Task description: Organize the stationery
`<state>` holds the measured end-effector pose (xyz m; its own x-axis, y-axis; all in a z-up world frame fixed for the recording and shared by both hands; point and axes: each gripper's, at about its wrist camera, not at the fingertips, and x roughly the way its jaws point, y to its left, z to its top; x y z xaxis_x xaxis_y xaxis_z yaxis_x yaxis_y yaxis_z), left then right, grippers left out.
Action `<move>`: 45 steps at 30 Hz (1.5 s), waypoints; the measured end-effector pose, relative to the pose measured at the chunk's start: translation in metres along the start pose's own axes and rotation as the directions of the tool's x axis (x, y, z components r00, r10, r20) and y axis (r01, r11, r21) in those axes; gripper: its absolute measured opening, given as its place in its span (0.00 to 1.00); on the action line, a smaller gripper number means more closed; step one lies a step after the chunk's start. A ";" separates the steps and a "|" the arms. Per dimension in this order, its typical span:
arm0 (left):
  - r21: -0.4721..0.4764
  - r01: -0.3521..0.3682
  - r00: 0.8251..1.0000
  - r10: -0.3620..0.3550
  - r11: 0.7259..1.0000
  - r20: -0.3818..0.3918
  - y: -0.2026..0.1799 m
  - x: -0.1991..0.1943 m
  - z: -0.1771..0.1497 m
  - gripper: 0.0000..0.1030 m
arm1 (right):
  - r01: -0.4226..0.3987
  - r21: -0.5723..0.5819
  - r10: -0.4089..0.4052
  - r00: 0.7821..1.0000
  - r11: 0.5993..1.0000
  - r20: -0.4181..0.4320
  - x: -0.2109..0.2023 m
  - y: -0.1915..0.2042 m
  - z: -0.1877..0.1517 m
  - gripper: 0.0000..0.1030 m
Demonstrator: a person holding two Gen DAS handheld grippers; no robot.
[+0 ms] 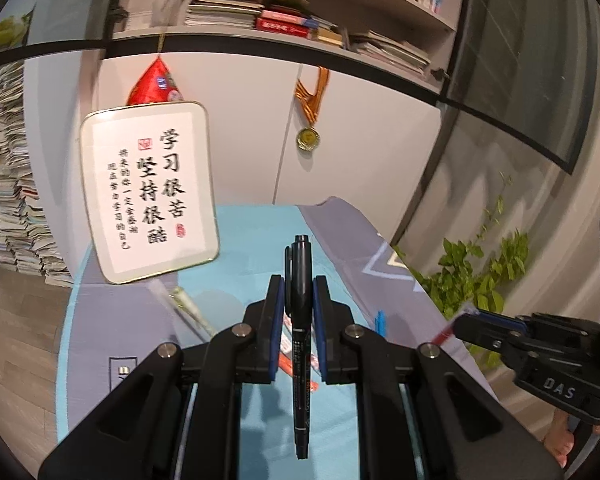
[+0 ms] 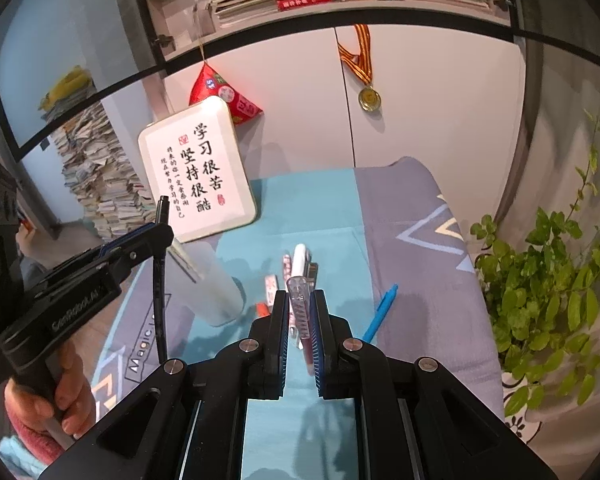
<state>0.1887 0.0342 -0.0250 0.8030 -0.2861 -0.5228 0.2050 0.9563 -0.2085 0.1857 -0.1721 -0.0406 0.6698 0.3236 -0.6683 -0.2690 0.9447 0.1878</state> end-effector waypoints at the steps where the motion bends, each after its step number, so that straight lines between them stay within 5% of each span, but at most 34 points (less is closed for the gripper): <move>1: -0.010 -0.003 1.000 0.003 1.000 0.007 0.005 -0.002 0.002 0.12 | 0.000 -0.003 0.000 1.000 1.000 0.003 -0.001 0.002 0.001 0.11; 18: -0.064 -0.100 0.984 0.109 0.993 0.143 0.047 -0.014 0.034 0.12 | -0.019 -0.059 0.021 0.999 0.998 0.028 -0.001 0.039 0.027 0.11; 38: -0.139 -0.106 0.980 0.127 0.985 0.154 0.080 0.022 0.027 0.12 | -0.123 -0.121 0.131 0.990 0.985 0.058 0.019 0.096 0.068 0.11; 45: -0.138 -0.085 0.986 0.103 0.987 0.133 0.080 0.028 0.022 0.12 | -0.103 -0.086 0.097 0.993 0.991 -0.066 0.061 0.077 0.054 0.11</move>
<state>0.2402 0.1043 -0.0388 0.8870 -0.1753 -0.4271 0.0570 0.9596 -0.2754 0.2434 -0.0765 -0.0282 0.5930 0.4098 -0.6931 -0.3949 0.8982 0.1931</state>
